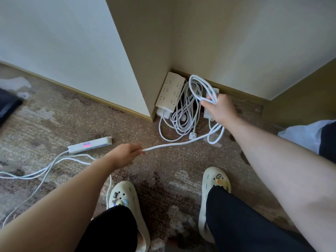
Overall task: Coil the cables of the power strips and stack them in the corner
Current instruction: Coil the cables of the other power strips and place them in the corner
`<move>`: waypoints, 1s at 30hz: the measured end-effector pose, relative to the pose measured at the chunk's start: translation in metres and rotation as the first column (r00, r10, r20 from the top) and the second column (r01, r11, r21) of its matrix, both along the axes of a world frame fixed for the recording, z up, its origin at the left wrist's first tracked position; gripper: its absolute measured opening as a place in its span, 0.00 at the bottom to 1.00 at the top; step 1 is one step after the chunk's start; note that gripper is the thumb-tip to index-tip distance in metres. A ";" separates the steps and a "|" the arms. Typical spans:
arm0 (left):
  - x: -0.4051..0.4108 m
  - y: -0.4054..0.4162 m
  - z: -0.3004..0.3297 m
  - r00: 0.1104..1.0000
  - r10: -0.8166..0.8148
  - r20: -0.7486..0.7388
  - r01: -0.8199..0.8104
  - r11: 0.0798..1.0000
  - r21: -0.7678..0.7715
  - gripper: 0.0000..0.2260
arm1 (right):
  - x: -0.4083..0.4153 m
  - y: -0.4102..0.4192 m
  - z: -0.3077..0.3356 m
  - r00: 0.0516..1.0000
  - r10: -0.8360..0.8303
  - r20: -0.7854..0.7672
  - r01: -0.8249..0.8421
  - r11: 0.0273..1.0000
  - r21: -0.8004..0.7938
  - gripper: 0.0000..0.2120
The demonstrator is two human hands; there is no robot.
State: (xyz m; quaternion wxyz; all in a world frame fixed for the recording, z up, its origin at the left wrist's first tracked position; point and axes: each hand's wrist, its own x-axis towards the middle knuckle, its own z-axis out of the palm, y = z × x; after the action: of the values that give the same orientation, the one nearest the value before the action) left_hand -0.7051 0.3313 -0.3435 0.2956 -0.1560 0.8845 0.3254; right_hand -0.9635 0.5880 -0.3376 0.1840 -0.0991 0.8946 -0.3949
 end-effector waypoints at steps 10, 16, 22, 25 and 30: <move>-0.039 0.015 0.055 0.989 -0.141 -0.035 0.139 0.988 -0.072 0.11 | 0.006 -0.017 0.008 0.999 0.039 -0.002 -0.039 0.999 0.001 0.09; -0.071 0.045 0.083 0.974 -0.114 -0.196 0.116 0.993 -0.002 0.09 | 0.013 -0.038 0.017 0.994 0.106 0.037 -0.104 0.994 -0.040 0.10; -0.011 0.023 0.018 0.989 -0.097 0.108 0.106 0.991 -0.087 0.11 | 0.013 -0.021 0.012 0.994 0.101 0.041 -0.101 0.995 0.010 0.11; 0.002 0.009 0.011 0.996 0.040 0.080 -0.034 0.996 -0.079 0.08 | 0.012 -0.013 0.013 0.997 0.073 0.011 -0.073 0.997 0.039 0.10; -0.026 0.026 0.031 0.990 0.116 -0.080 -0.121 0.991 -0.057 0.12 | 0.012 -0.020 0.015 0.996 0.085 0.020 -0.085 0.996 0.025 0.10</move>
State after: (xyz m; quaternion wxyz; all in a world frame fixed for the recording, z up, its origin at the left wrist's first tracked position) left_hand -0.7315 0.3571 -0.3126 0.2368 -0.2047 0.8940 0.3207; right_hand -0.9511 0.5676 -0.3221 0.2104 -0.1310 0.8928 -0.3761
